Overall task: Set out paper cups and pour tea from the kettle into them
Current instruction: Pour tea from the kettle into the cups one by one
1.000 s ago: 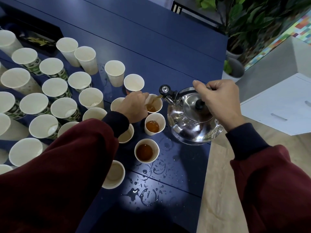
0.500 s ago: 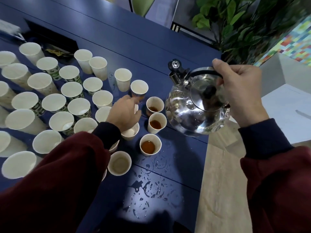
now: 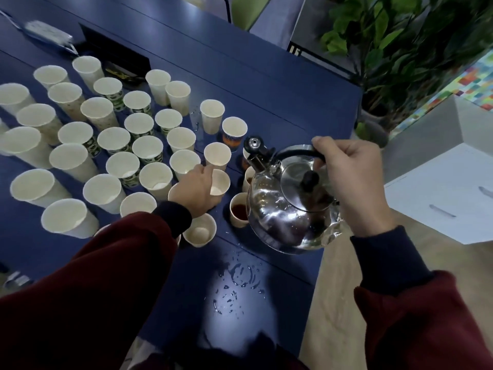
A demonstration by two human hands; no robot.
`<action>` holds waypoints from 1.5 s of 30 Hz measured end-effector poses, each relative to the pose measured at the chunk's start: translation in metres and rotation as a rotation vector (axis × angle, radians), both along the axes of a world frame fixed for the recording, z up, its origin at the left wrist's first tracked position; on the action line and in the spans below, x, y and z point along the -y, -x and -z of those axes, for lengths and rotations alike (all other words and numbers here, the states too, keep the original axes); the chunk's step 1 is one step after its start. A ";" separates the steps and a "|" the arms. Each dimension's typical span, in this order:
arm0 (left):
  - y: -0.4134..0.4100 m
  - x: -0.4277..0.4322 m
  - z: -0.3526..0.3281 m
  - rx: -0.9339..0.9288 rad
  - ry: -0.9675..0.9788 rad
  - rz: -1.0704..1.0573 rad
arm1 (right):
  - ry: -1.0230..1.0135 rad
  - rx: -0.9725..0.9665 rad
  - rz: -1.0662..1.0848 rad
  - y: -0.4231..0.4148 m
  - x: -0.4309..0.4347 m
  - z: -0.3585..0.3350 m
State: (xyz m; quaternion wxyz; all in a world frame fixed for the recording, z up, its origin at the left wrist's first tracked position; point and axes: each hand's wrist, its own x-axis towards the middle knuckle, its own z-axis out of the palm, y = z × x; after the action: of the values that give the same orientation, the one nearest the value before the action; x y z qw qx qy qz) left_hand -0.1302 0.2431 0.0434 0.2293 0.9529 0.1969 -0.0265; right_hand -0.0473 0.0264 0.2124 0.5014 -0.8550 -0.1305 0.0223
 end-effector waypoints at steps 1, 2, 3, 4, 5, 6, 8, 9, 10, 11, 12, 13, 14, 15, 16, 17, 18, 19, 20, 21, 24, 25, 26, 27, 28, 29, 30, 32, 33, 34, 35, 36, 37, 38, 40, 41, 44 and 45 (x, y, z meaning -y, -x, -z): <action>0.002 0.000 0.001 0.006 0.014 0.002 | 0.013 -0.002 0.002 0.004 0.000 0.002; 0.003 0.000 0.001 0.005 0.028 0.008 | 0.028 -0.001 0.008 0.008 0.001 0.004; 0.003 -0.002 0.001 -0.002 0.037 0.018 | 0.041 0.003 0.013 0.011 0.001 0.005; 0.002 -0.005 0.000 -0.013 0.040 0.028 | 0.049 0.008 0.017 0.013 0.001 0.006; 0.000 -0.009 0.000 -0.024 0.037 0.040 | 0.053 0.014 0.020 0.015 -0.001 0.007; -0.002 -0.013 0.001 -0.035 0.037 0.054 | 0.054 0.020 0.023 0.016 -0.004 0.008; -0.006 -0.018 0.001 -0.039 0.044 0.082 | 0.071 0.031 0.031 0.019 -0.008 0.011; -0.007 -0.020 0.003 -0.035 0.052 0.093 | 0.090 0.040 0.024 0.020 -0.011 0.011; -0.006 -0.021 0.004 -0.028 0.062 0.102 | 0.110 0.051 0.019 0.022 -0.014 0.012; -0.007 -0.024 0.006 -0.015 0.069 0.114 | 0.123 0.059 0.021 0.022 -0.017 0.013; -0.007 -0.026 0.007 0.003 0.073 0.125 | 0.134 0.062 0.029 0.023 -0.021 0.013; -0.008 -0.028 0.008 0.023 0.079 0.136 | 0.145 0.061 0.040 0.024 -0.023 0.013; -0.009 -0.030 0.009 0.040 0.088 0.148 | 0.156 0.058 0.052 0.025 -0.026 0.014; -0.009 -0.033 0.009 0.052 0.095 0.159 | 0.168 0.055 0.061 0.025 -0.028 0.015; -0.010 -0.035 0.010 0.058 0.100 0.165 | 0.181 0.053 0.066 0.026 -0.030 0.015; -0.010 -0.036 0.010 0.062 0.103 0.171 | 0.196 0.052 0.071 0.027 -0.031 0.015; -0.010 -0.037 0.011 0.072 0.107 0.177 | 0.209 0.052 0.076 0.028 -0.032 0.016; -0.010 -0.037 0.012 0.083 0.114 0.187 | 0.220 0.050 0.082 0.029 -0.034 0.016; -0.009 -0.037 0.013 0.095 0.122 0.195 | 0.230 0.048 0.087 0.030 -0.035 0.016; -0.009 -0.037 0.014 0.100 0.128 0.200 | 0.237 0.047 0.090 0.031 -0.035 0.016; -0.010 -0.035 0.014 0.094 0.124 0.202 | 0.251 0.043 0.100 0.034 -0.035 0.015; -0.011 -0.035 0.013 0.095 0.124 0.201 | 0.248 0.040 0.106 0.034 -0.035 0.015; -0.012 -0.035 0.013 0.098 0.127 0.203 | 0.245 0.038 0.113 0.035 -0.035 0.015; -0.012 -0.035 0.014 0.097 0.132 0.209 | 0.245 0.036 0.117 0.037 -0.034 0.014; -0.011 -0.035 0.015 0.096 0.137 0.214 | 0.246 0.035 0.119 0.038 -0.034 0.014; -0.011 -0.036 0.015 0.094 0.142 0.216 | 0.245 0.034 0.121 0.040 -0.034 0.014; -0.010 -0.036 0.015 0.095 0.146 0.216 | 0.246 0.033 0.124 0.041 -0.034 0.014; -0.011 -0.037 0.014 0.097 0.143 0.224 | 0.245 0.029 0.127 0.043 -0.034 0.014; -0.011 -0.037 0.014 0.093 0.137 0.229 | 0.244 0.028 0.127 0.044 -0.034 0.014; -0.011 -0.037 0.013 0.088 0.132 0.233 | 0.244 0.030 0.128 0.045 -0.034 0.014; -0.012 -0.037 0.014 0.082 0.127 0.235 | 0.244 0.032 0.131 0.045 -0.034 0.014; -0.012 -0.038 0.014 0.078 0.123 0.235 | 0.243 0.033 0.134 0.046 -0.034 0.013; -0.012 -0.038 0.014 0.076 0.117 0.236 | 0.242 0.033 0.135 0.047 -0.034 0.013; -0.012 -0.038 0.015 0.077 0.109 0.238 | 0.242 0.034 0.134 0.047 -0.034 0.013; -0.011 -0.039 0.015 0.078 0.095 0.245 | 0.238 0.036 0.131 0.049 -0.035 0.013; -0.011 -0.039 0.014 0.077 0.089 0.247 | 0.232 0.032 0.131 0.049 -0.036 0.013; -0.010 -0.041 0.013 0.073 0.080 0.248 | 0.211 0.018 0.131 0.050 -0.037 0.015; -0.010 -0.041 0.012 0.069 0.085 0.249 | 0.202 0.009 0.133 0.051 -0.038 0.016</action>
State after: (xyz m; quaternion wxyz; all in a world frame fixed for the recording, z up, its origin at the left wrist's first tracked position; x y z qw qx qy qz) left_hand -0.1205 0.2840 0.0310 0.2712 0.9597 0.0676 -0.0301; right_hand -0.0981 0.0645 0.1968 0.4125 -0.9081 -0.0727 -0.0021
